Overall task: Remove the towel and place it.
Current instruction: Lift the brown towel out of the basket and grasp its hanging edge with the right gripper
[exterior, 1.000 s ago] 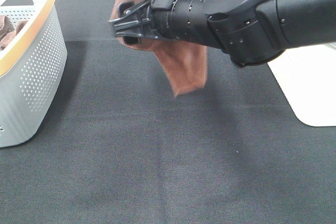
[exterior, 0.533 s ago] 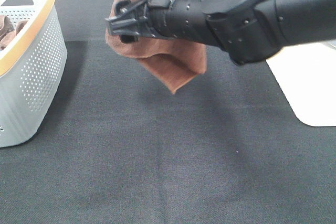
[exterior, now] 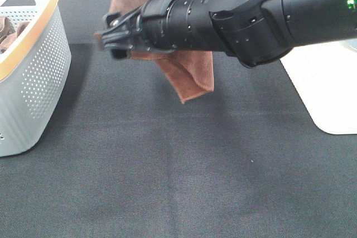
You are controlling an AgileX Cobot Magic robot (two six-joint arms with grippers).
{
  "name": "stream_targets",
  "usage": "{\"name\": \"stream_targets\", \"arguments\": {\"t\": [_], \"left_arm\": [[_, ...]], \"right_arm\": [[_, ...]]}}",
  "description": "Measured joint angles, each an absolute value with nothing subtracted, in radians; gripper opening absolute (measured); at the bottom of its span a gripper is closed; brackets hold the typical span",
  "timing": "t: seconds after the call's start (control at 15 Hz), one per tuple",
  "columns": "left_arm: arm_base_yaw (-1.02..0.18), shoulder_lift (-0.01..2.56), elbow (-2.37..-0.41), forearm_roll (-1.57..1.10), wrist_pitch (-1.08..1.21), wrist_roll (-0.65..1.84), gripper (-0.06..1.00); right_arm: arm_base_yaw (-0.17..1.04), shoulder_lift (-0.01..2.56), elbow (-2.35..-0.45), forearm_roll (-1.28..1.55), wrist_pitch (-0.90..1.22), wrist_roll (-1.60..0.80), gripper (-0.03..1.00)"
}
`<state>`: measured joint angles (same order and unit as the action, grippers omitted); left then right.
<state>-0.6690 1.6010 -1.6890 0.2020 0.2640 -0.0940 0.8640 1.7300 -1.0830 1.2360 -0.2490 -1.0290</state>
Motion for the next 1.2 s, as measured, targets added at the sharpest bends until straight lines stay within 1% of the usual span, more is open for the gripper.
{"name": "stream_targets", "arguments": {"t": [0.2,0.4,0.47,0.6,0.67,0.87,1.07,1.2], "left_arm": [[-0.669,1.602,-1.689,0.213,0.263,-0.094,0.00],[-0.669,1.602,-1.689,0.213,0.261,-0.114,0.00],[-0.669,1.602,-1.689,0.213,0.261,-0.114,0.00],[-0.669,1.602,-1.689,0.214,0.260,-0.131,0.00],[-0.669,1.602,-1.689,0.214,0.262,-0.134,0.00],[-0.669,1.602,-1.689,0.214,0.271,-0.134,0.00],[-0.669,1.602,-1.689,0.216,0.271,-0.134,0.00],[-0.669,1.602,-1.689,0.225,0.272,-0.134,0.00]], "right_arm": [[0.878,1.722,-1.083,1.236,-0.172,-1.029,0.83],[0.961,1.723,-1.124,1.139,-0.164,-1.030,0.83],[0.961,1.723,-1.124,1.139,-0.164,-1.030,0.83],[0.977,1.766,-1.176,1.080,-0.219,-1.029,0.83],[0.977,1.813,-1.210,1.078,-0.299,-1.026,0.83],[0.976,1.880,-1.280,1.077,-0.385,-1.022,0.83],[0.976,1.913,-1.293,1.116,-0.429,-1.003,0.83],[0.976,1.917,-1.285,1.207,-0.468,-1.005,0.83]]}}
